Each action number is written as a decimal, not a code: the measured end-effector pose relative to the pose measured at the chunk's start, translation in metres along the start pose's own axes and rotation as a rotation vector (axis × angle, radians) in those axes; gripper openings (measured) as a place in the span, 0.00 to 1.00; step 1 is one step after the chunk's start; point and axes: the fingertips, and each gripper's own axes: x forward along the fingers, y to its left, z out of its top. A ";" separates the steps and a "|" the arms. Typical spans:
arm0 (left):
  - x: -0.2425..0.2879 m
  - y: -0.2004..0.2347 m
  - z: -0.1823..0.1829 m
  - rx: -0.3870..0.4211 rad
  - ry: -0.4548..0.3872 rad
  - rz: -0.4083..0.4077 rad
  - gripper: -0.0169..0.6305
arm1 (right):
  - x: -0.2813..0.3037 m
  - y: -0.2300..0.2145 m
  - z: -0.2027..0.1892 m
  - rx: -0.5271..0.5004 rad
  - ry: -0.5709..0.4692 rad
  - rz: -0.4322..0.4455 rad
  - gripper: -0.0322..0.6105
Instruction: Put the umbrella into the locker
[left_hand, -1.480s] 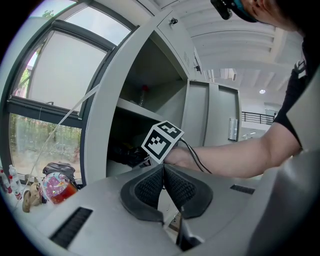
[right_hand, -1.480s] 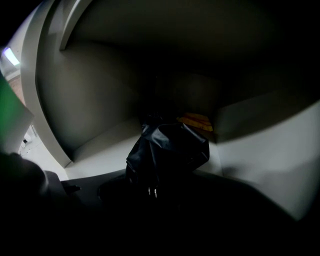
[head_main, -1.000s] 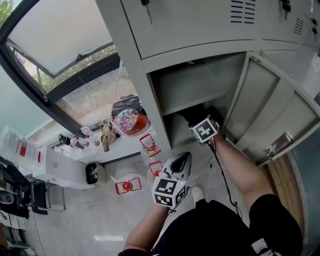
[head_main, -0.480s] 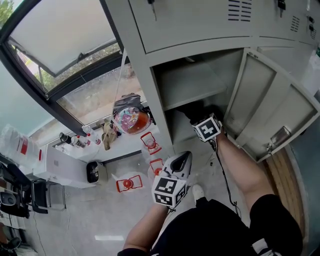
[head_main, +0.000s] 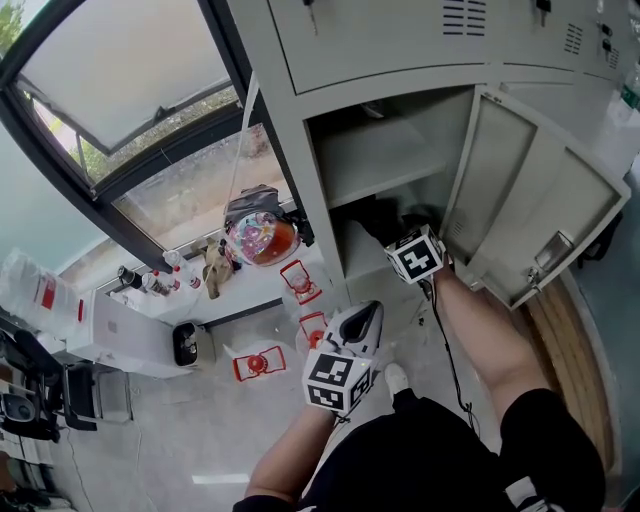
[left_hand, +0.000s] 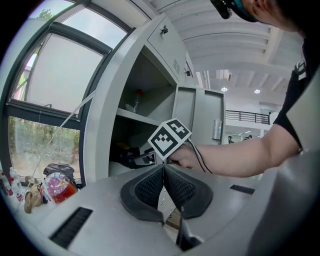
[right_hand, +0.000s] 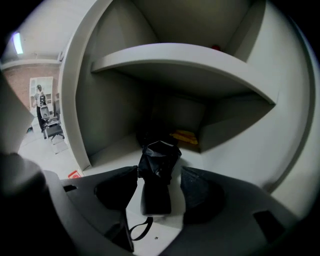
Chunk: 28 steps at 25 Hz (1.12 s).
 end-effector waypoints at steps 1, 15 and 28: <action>-0.003 -0.001 -0.001 0.000 0.000 -0.002 0.05 | -0.004 0.002 -0.001 0.001 0.003 -0.004 0.55; -0.046 -0.011 -0.007 0.004 0.004 -0.027 0.05 | -0.053 0.037 0.005 0.025 -0.074 -0.039 0.33; -0.095 -0.030 -0.022 0.016 0.019 -0.080 0.05 | -0.119 0.093 -0.008 0.122 -0.152 -0.033 0.13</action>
